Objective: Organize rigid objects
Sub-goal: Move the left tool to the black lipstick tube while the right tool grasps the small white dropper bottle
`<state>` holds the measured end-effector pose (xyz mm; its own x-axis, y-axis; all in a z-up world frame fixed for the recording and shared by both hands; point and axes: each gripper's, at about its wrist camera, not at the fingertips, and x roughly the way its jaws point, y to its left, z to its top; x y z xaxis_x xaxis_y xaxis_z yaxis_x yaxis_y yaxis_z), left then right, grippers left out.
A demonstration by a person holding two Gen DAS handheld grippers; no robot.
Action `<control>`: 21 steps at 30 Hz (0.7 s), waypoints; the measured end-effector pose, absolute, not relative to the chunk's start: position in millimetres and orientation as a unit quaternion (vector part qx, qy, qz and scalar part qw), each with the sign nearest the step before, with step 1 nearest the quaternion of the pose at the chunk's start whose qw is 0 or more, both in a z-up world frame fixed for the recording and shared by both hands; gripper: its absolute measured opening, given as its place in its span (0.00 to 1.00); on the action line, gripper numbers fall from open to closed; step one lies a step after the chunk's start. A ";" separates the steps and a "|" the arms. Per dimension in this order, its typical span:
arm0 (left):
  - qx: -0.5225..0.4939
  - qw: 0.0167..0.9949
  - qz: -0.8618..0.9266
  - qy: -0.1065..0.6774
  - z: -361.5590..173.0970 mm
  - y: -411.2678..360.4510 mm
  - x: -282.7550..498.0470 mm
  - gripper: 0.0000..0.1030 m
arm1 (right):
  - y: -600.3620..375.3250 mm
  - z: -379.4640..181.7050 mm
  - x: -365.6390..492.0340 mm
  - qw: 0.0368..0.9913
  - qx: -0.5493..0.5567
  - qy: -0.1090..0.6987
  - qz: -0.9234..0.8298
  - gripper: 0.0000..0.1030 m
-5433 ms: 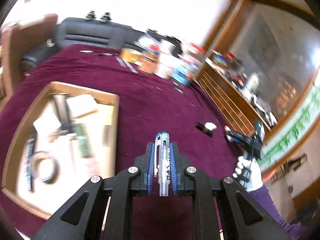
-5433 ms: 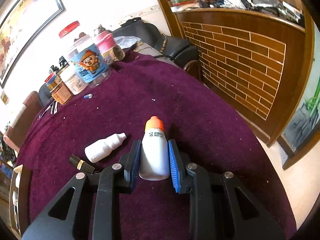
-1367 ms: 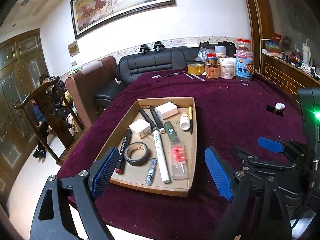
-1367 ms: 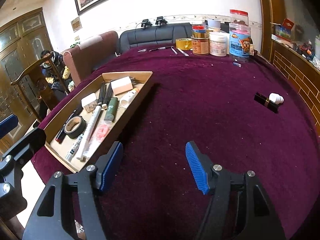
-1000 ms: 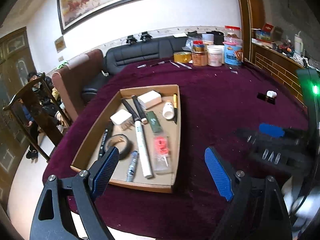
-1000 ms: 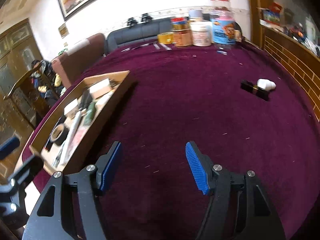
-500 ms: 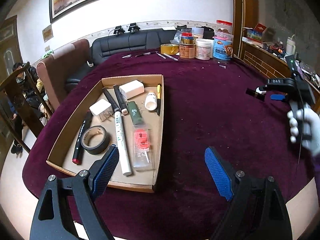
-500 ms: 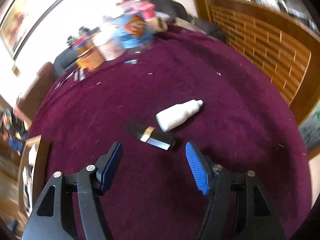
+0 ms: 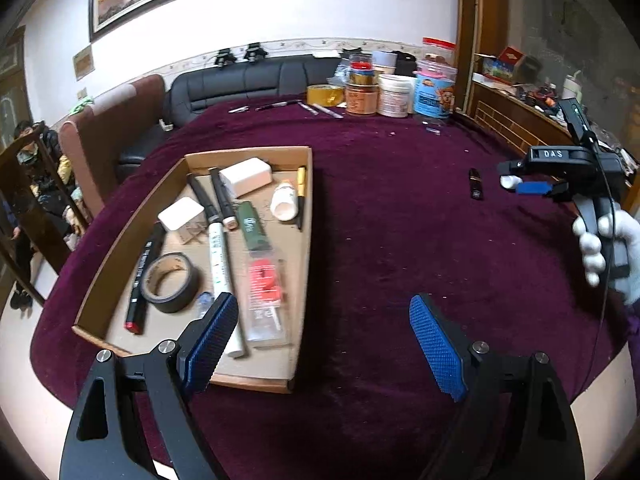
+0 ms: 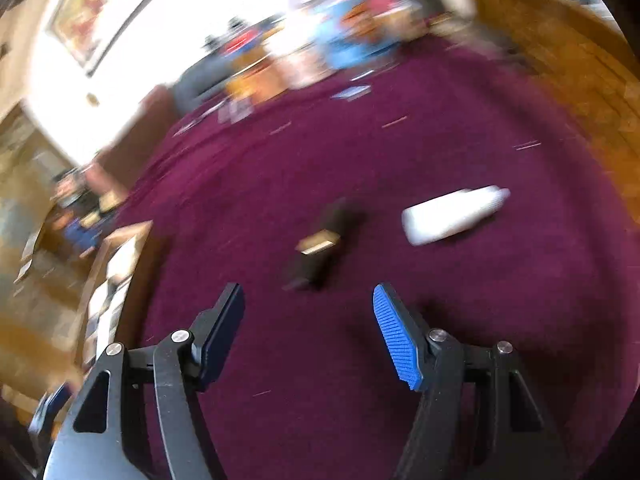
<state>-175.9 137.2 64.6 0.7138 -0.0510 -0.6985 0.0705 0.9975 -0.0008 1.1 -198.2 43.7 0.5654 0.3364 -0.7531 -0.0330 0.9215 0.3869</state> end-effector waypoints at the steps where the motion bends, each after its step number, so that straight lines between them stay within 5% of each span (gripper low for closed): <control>1: 0.009 0.925 -0.042 0.378 65.1 135.7 -174.7 0.82 | -210.8 43.8 3.3 0.872 0.168 0.454 0.074 0.65; 14: -0.041 0.895 -0.117 0.428 66.7 112.5 -134.1 0.81 | -243.4 17.9 61.2 0.856 0.233 0.461 -0.026 0.65; 16: -0.045 0.892 -0.122 0.434 68.6 105.7 -122.7 0.81 | -244.4 14.4 63.4 0.862 0.217 0.457 -0.039 0.56; 18: -0.042 0.893 -0.125 0.430 72.2 96.8 -114.1 0.81 | -243.2 11.7 64.5 0.868 0.204 0.451 -0.044 0.29; 21: -0.023 0.894 -0.134 0.426 77.2 71.3 -94.6 0.81 | -253.2 7.8 58.7 0.870 0.224 0.437 -0.034 0.23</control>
